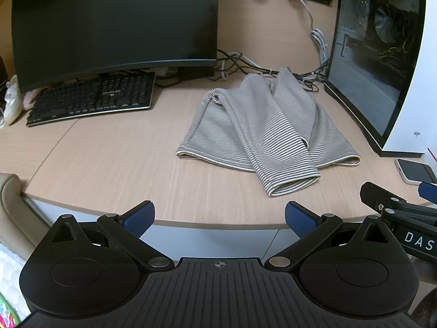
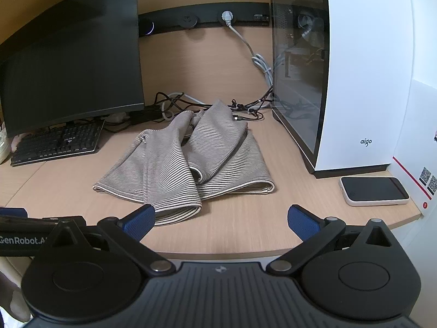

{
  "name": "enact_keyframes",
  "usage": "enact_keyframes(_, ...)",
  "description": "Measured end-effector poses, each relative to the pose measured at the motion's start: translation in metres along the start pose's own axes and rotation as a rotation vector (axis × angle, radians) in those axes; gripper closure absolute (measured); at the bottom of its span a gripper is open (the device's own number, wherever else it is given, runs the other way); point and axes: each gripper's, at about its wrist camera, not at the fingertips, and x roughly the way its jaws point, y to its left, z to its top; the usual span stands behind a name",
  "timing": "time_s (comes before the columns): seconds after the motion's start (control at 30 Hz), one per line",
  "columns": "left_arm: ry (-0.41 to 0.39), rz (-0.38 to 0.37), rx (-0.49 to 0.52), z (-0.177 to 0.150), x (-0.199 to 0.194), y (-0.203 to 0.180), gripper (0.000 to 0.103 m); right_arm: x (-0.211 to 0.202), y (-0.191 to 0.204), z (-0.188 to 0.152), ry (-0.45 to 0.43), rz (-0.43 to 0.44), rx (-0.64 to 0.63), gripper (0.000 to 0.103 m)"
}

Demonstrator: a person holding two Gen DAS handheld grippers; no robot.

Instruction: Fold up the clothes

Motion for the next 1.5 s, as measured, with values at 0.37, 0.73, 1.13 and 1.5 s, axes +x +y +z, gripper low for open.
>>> enact_keyframes(0.37, 0.002, -0.002, 0.0, 0.0, 0.001, 0.001, 0.0, 0.001, 0.0, -0.001, 0.014, -0.004, -0.008, 0.0)
enact_keyframes(0.73, 0.015, 0.003, 0.0, 0.001, 0.006, 0.003, 0.0, 0.007, 0.0, -0.001, 0.029, -0.002, -0.008, 0.0)
enact_keyframes(1.13, 0.042, 0.002, -0.003, 0.004, 0.017, 0.006, 0.0, 0.017, 0.001, 0.001, 0.051, 0.0, -0.013, 0.0)
enact_keyframes(1.5, 0.137, -0.114, -0.029, 0.024, 0.062, 0.024, 0.0, 0.051, -0.008, 0.007, 0.117, -0.029, 0.053, 0.0)
